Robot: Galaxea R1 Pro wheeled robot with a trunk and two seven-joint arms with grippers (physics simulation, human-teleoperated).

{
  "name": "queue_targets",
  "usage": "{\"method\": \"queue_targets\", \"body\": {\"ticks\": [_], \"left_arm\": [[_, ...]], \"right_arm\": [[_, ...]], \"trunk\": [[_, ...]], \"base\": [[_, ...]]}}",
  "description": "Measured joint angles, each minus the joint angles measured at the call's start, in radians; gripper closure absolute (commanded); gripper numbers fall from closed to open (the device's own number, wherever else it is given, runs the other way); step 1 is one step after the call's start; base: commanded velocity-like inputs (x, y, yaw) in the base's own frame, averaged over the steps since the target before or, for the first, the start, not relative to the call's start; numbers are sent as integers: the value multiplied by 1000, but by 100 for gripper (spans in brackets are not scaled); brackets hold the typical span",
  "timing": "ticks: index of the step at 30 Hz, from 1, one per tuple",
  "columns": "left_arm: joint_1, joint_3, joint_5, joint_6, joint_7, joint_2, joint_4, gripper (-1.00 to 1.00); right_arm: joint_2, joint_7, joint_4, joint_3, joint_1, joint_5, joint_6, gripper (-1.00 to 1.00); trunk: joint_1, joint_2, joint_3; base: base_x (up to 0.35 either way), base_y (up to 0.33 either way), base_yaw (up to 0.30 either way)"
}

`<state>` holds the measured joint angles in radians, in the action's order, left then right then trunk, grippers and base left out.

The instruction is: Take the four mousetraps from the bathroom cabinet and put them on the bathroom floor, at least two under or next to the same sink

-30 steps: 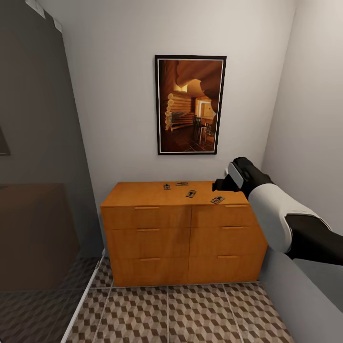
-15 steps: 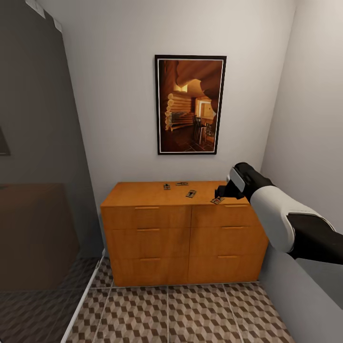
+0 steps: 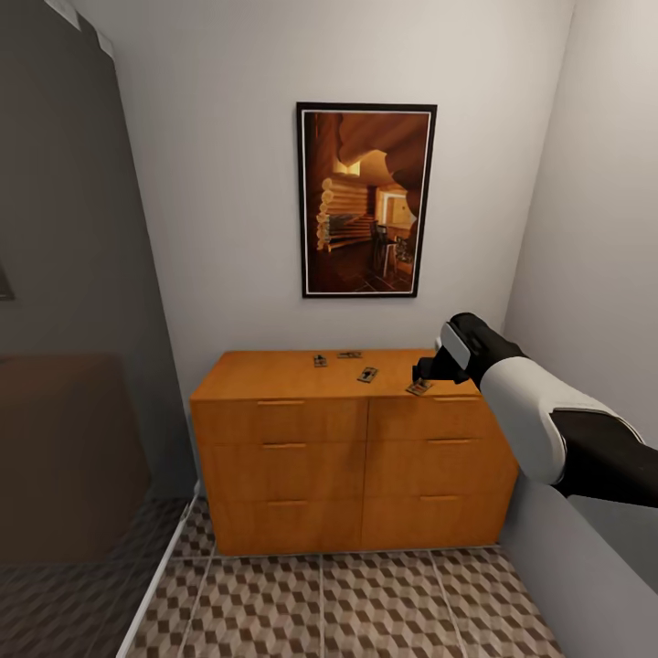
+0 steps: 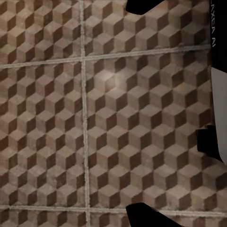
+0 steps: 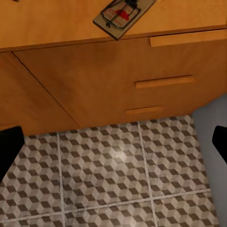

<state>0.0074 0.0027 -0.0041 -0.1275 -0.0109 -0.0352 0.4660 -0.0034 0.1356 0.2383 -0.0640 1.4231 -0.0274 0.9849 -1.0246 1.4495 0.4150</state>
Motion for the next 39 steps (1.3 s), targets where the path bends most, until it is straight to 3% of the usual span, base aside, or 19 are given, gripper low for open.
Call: {"method": "queue_targets", "body": {"ticks": [26, 39], "left_arm": [[0, 0, 0, 0, 0, 0, -1, -100], [0, 0, 0, 0, 0, 0, 0, -100]], "right_arm": [[1, 0, 0, 1, -2, 0, -1, -100], [-1, -1, 0, 0, -2, 0, -2, -100]], "trunk": [[0, 0, 0], [0, 0, 0]], "base": [[255, 0, 0], [60, -2, 0]]}}
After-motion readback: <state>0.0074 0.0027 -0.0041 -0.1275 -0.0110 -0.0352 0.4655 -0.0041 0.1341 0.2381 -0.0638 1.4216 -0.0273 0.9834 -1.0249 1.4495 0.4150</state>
